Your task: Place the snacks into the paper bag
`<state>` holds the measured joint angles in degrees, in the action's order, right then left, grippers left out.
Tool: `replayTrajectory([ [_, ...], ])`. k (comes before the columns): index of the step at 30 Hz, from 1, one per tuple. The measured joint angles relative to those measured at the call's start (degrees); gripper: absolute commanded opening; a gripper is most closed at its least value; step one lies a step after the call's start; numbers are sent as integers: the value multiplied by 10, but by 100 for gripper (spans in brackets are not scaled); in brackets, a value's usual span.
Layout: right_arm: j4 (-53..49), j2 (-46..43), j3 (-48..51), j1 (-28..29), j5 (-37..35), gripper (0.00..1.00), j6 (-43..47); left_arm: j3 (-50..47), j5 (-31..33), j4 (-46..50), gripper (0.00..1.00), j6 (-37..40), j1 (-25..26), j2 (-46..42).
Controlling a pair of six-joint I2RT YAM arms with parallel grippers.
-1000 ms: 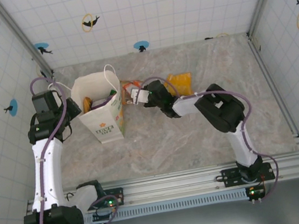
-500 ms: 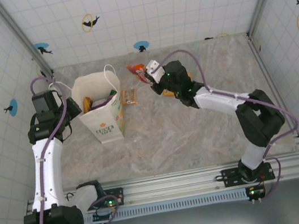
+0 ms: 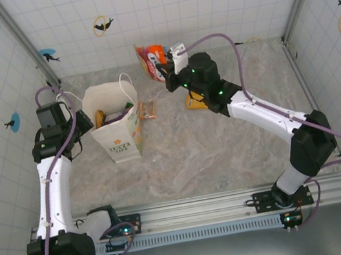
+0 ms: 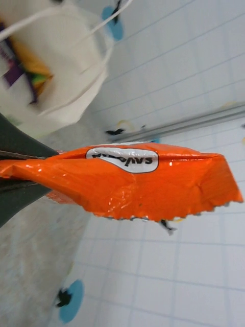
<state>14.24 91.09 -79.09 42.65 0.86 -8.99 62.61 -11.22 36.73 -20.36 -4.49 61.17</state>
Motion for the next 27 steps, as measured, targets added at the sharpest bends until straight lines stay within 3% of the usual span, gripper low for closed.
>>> replayTrajectory([
  [11, 4, 39, -166, 136, -31, 0, -17, 0, -3, -1, 9, 0, 0, 0],
  [21, -79, 163, -279, 159, -66, 0, -35, 0, -3, -1, 8, 0, 0, 0],
  [27, -123, 194, -293, 163, -74, 0, -49, 0, -4, -2, 8, 0, 0, 0],
])
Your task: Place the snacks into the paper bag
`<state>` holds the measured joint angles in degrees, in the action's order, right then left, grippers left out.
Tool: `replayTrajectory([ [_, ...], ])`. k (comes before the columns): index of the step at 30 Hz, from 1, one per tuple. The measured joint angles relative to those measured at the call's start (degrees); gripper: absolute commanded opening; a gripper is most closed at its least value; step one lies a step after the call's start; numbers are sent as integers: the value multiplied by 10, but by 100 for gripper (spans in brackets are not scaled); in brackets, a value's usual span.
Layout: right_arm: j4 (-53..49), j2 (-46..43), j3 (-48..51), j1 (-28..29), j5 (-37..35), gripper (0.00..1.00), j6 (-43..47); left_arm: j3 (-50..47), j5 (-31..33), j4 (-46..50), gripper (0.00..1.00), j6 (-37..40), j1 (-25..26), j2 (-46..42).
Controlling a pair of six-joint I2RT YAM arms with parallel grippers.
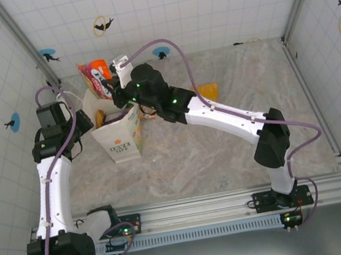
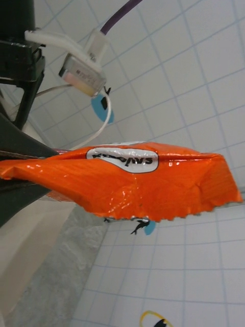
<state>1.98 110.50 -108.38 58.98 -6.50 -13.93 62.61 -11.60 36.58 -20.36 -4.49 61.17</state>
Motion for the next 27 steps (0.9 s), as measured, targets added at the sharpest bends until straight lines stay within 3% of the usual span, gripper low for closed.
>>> replayTrajectory([
  [9, -32, 12, -9, 7, -16, 0, -2, 0, -4, 0, 8, 0, 0, 0],
  [11, -36, 14, -11, 7, -14, 8, -2, 0, -4, 0, 8, 0, 0, 0],
  [14, -42, 16, -19, 6, -12, 34, -5, 0, -4, 0, 8, 0, 0, 0],
  [16, -41, 16, -26, 7, -11, 43, -7, 0, -4, 0, 8, 0, 0, 0],
  [27, -57, 9, -31, 7, -10, 48, 10, 0, -4, -2, 8, 0, 0, 1],
])
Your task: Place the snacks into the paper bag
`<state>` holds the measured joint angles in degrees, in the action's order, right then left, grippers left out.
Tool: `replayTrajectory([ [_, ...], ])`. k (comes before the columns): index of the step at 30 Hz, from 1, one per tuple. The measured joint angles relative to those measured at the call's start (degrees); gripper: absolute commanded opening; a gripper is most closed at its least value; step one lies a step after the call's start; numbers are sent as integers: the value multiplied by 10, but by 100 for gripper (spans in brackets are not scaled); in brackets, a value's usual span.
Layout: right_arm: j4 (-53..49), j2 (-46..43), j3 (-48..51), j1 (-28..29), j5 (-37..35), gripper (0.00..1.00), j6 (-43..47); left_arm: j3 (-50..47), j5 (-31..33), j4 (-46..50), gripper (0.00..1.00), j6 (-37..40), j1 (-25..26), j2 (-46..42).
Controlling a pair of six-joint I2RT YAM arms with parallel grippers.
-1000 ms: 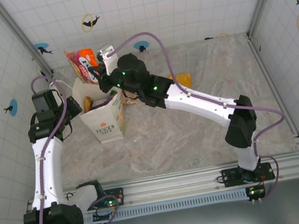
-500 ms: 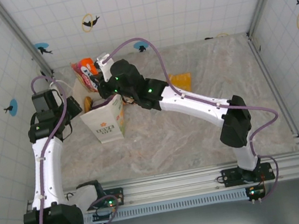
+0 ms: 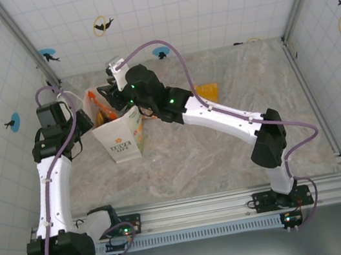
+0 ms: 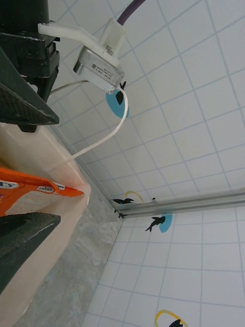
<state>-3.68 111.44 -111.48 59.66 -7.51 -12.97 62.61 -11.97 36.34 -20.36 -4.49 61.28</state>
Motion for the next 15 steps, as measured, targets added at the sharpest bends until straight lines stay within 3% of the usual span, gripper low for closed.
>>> replayTrajectory([
  [9, -15, -102, 122, -8, -4, 48, -8, 0, 0, 0, 8, 0, 0, 0],
  [15, -21, -176, 231, -45, 2, 48, -48, 0, 0, 0, 8, 0, 0, 0],
])
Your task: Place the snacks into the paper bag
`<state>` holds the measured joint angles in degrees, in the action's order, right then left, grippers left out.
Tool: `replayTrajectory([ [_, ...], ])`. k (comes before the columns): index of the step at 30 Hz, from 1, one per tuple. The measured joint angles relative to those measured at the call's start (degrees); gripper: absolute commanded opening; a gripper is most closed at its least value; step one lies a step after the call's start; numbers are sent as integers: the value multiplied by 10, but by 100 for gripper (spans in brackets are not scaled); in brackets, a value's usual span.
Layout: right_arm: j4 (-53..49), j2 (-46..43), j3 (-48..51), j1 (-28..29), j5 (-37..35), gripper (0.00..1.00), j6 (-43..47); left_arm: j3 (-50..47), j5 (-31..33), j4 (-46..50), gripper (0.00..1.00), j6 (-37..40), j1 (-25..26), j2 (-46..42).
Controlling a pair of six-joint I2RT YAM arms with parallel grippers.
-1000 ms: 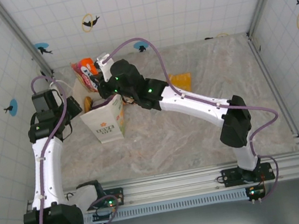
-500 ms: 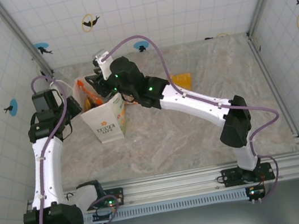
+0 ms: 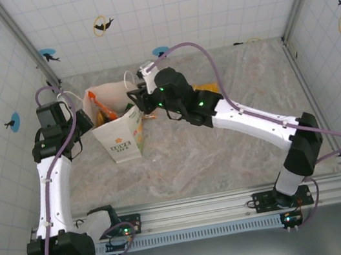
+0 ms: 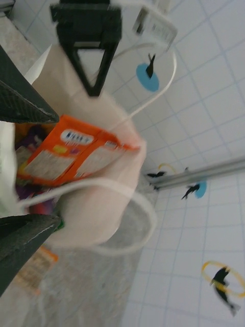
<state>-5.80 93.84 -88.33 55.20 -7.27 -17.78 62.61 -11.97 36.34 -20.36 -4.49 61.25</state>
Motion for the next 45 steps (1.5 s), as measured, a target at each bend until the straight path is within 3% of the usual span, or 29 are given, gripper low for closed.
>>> replayTrajectory([
  [11, 9, -66, 214, -142, 74, 49, -113, 0, 0, 0, 8, 0, 0, 0],
  [17, 47, -79, 322, -265, 137, 51, -128, 0, -2, 0, 8, 1, 0, 0],
  [21, 102, -73, 375, -363, 203, 62, -129, 0, -2, 0, 8, 4, 0, 0],
  [25, 146, -25, 370, -430, 271, 66, -123, 0, -2, 2, 8, 6, 0, -1],
  [30, 172, 70, 338, -473, 320, 67, -119, 0, 3, 3, 8, 6, 0, -1],
  [45, 207, 266, 195, -489, 373, 69, -96, 0, 31, 16, 8, 6, 0, -13],
])
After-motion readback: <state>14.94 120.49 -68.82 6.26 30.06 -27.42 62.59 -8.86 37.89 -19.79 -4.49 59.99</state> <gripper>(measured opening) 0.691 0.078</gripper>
